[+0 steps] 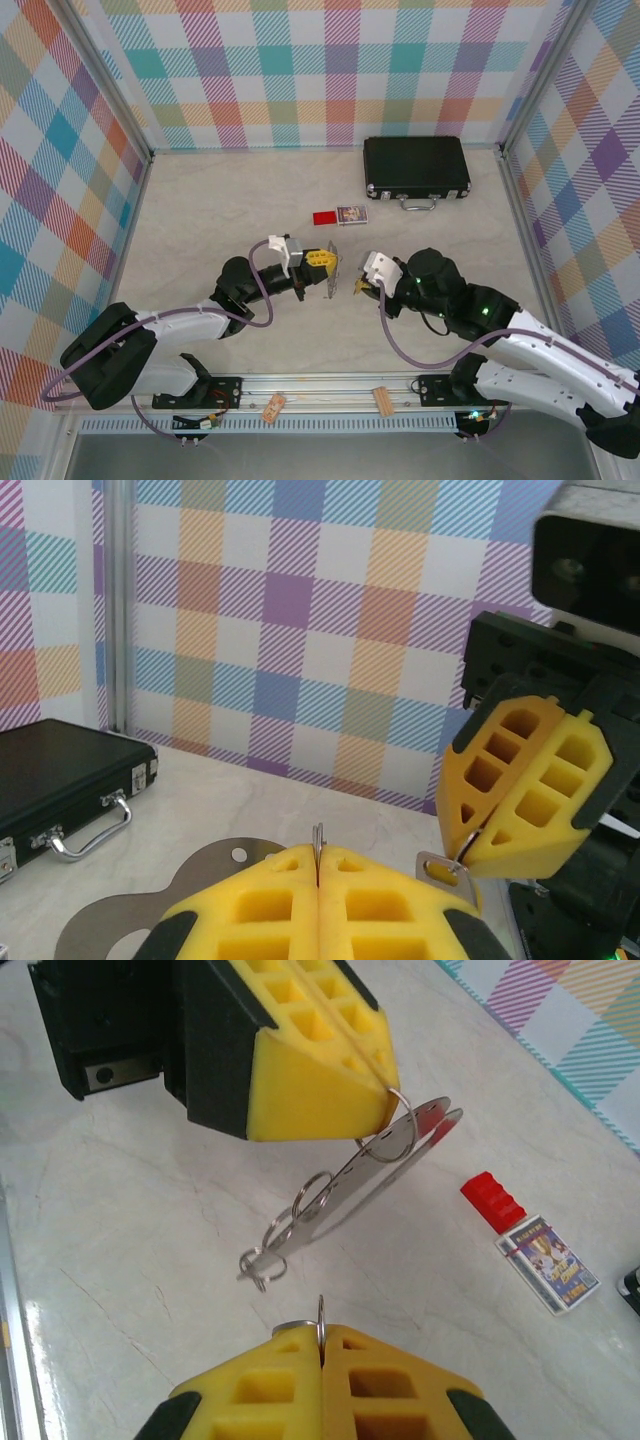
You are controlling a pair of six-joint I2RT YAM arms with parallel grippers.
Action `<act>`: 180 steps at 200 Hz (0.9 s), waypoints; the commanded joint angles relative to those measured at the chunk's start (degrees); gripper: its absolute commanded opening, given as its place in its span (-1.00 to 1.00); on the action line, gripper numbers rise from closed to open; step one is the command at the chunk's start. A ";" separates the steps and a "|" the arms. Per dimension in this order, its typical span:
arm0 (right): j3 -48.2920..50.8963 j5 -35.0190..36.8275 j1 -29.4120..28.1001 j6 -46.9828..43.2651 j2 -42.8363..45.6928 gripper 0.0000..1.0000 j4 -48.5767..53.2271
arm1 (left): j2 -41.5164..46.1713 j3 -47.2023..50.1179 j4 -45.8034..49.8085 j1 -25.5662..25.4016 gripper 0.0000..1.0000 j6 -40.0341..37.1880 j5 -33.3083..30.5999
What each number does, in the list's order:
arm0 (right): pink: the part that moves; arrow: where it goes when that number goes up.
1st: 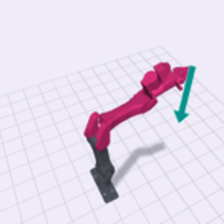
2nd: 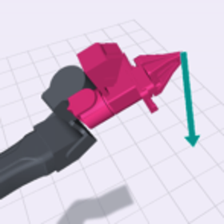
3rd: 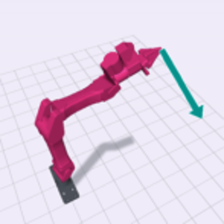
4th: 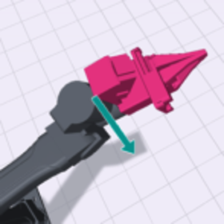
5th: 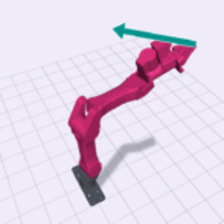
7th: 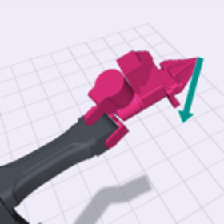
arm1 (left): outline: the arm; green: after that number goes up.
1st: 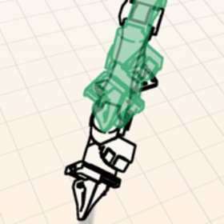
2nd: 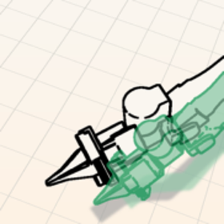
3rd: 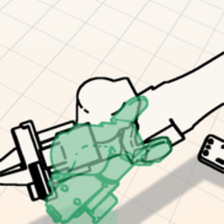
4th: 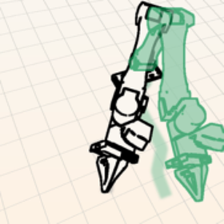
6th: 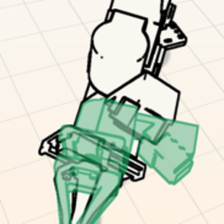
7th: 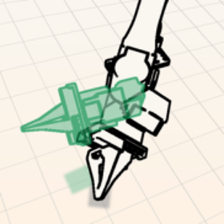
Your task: Put the keys on the keyring
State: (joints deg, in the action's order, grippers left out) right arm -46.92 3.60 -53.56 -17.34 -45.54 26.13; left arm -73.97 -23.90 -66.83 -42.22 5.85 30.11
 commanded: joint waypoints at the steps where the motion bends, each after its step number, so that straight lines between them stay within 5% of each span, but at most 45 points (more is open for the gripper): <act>1: -2.52 -4.21 1.70 0.74 -0.82 -1.00 -0.09 | 1.11 1.36 -4.91 0.31 -1.00 -0.18 2.85; 80: -4.91 -11.54 5.07 -0.59 -5.55 -1.00 -3.05 | 0.54 3.69 -8.93 0.30 -1.00 -2.37 4.48; 180: -6.43 -12.56 5.21 -0.96 -8.71 -1.00 -4.80 | 0.71 3.73 -8.76 0.34 -1.00 -1.69 4.70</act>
State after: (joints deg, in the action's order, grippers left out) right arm -51.75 -7.62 -48.53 -17.58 -54.24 23.18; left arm -74.04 -20.71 -72.23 -42.22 4.49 33.61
